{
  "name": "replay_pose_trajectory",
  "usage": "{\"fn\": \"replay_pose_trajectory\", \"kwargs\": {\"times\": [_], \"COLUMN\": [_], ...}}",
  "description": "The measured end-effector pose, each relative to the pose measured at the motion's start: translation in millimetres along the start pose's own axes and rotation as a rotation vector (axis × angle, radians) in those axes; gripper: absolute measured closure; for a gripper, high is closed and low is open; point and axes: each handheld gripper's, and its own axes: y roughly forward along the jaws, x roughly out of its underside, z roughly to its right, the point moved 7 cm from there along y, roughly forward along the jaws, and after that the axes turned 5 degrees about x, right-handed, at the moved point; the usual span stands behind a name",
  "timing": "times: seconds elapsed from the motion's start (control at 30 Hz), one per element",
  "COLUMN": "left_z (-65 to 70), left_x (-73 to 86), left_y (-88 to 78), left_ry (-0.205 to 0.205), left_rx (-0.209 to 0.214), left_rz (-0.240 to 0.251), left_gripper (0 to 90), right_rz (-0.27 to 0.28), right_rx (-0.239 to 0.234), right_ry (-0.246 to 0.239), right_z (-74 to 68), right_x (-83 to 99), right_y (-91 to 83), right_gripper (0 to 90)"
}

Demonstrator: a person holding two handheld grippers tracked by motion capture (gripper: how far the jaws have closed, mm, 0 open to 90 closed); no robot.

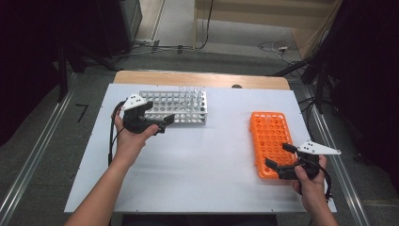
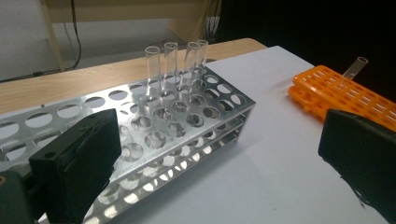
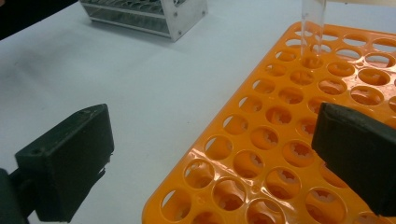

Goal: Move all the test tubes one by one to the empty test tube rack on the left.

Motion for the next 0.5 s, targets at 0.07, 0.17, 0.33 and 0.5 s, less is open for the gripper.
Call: {"fn": "replay_pose_trajectory", "kwargs": {"times": [0.07, 0.17, 0.33, 0.5], "left_z": [2.1, 4.8, 11.7, 20.4], "left_x": [4.3, 10.4, 19.6, 30.5], "left_y": [-6.1, -15.6, -30.6, -42.5], "left_ry": [0.002, -0.008, 0.008, 0.003], "left_rx": [0.002, 0.002, -0.008, -0.004], "left_rz": [0.006, 0.02, 0.025, 0.035], "left_gripper": [0.0, 0.0, 0.0, 0.0], "right_rz": [-0.003, -0.005, -0.019, -0.023], "right_rx": [0.001, 0.009, 0.024, 0.023], "right_ry": [0.007, 0.004, 0.007, 0.016], "right_z": [0.8, 1.7, 3.7, 6.3], "right_x": [-1.0, -3.0, -6.5, -11.0], "right_y": [1.2, 2.7, 6.1, 9.6], "right_gripper": [0.0, 0.0, 0.0, 0.0]}}
